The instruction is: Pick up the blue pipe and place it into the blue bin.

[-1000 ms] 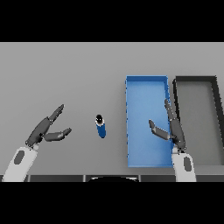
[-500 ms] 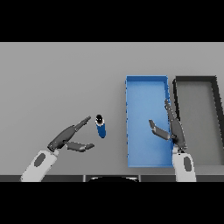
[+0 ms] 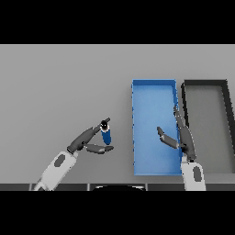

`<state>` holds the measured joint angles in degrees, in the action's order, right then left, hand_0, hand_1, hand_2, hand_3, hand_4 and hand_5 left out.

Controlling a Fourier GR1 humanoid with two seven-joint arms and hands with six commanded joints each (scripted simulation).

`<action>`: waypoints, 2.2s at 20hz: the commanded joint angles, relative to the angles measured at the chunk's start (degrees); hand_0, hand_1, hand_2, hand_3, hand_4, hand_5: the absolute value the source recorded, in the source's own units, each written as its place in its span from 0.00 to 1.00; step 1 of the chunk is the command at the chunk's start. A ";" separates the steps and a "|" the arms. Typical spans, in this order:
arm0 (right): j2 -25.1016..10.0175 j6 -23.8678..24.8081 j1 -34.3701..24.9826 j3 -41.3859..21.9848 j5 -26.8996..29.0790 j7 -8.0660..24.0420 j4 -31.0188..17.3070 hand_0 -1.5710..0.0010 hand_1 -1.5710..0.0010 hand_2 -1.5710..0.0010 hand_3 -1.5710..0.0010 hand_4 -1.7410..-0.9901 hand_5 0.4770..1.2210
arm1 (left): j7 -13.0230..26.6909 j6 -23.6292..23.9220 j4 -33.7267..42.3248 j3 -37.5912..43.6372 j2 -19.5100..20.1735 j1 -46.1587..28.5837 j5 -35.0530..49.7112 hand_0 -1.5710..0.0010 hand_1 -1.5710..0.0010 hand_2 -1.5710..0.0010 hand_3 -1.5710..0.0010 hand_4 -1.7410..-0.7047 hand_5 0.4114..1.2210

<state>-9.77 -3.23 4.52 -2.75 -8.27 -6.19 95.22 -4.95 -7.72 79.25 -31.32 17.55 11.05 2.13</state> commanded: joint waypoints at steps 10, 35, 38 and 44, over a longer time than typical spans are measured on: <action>-0.33 0.23 0.33 0.29 -0.20 -1.15 0.29 1.00 1.00 1.00 1.00 0.70 0.24 | -2.78 0.32 -5.70 0.67 -7.43 2.36 2.33 0.99 0.90 0.80 0.82 0.48 0.25; -1.27 -0.24 -1.23 0.79 -0.42 -0.64 -1.19 1.00 1.00 1.00 1.00 0.78 0.22 | -0.62 -1.74 7.77 1.84 -13.32 5.95 0.56 0.00 0.00 0.00 0.00 0.26 1.00; -0.82 0.77 -0.61 0.67 -0.99 -0.22 -0.08 1.00 1.00 1.00 1.00 0.79 0.22 | 0.87 -2.02 8.51 1.44 -14.27 5.28 -0.34 0.00 0.00 0.00 0.00 0.26 1.00; 4.04 9.88 12.06 -1.58 -8.97 0.73 10.74 1.00 1.00 1.00 1.00 0.73 0.22 | 1.62 -3.31 7.95 2.80 -15.02 5.61 -1.50 0.00 0.00 0.00 0.00 0.26 1.00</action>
<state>-5.73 6.67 16.62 -4.32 -17.24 -5.58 105.94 -3.25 -11.13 87.20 -28.52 2.49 16.66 0.56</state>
